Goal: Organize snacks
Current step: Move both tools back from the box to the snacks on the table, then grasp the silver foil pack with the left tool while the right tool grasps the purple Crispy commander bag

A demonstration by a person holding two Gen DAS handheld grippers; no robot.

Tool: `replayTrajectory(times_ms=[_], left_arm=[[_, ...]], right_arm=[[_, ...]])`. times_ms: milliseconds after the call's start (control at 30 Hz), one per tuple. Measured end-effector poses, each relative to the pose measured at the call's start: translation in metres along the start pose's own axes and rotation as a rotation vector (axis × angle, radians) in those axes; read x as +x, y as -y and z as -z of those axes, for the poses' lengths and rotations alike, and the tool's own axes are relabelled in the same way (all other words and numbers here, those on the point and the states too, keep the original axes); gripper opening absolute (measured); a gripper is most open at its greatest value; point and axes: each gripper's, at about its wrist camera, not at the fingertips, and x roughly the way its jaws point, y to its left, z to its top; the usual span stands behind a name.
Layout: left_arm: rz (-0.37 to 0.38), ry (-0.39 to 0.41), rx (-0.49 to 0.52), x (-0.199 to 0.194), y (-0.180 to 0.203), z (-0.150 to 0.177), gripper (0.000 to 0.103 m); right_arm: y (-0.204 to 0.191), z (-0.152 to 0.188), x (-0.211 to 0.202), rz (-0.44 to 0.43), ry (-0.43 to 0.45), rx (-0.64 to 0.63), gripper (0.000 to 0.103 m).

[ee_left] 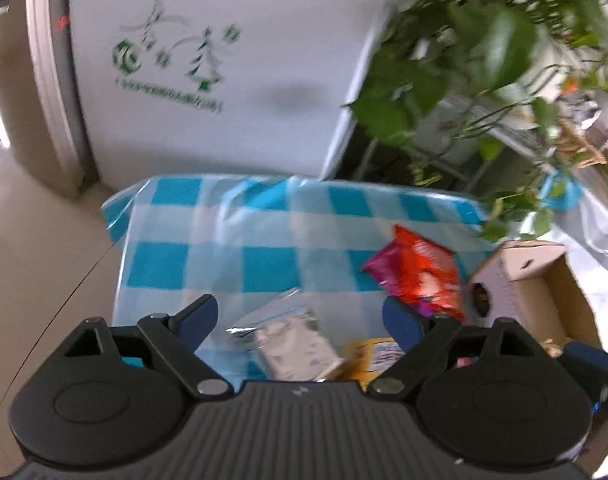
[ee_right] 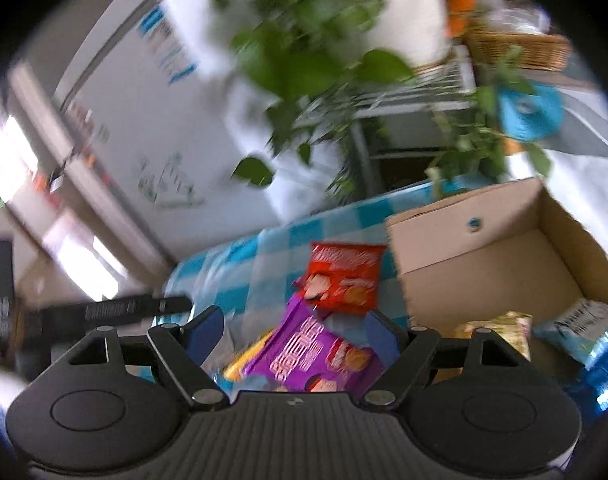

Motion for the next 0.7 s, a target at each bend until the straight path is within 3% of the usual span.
replayTrajectory(times_ms=[267,433,700], left_arm=[[-0.004,-0.096,-0.106,0.031,-0.008,0.003,0.09],[-0.018,-0.124,-0.08,0.049,0.004,0.0,0.09],[-0.107,-0.153,-0.065,0.072,0.007,0.005,0.09]], right_arm=[[-0.024,0.015,0.038,-0.002,-0.145,-0.24,0.083],[-0.033,0.022,0.059,0.037,-0.212,-0.376,0.083],[-0.04,0.028,0.089,0.09,-0.289,-0.495,0.087]])
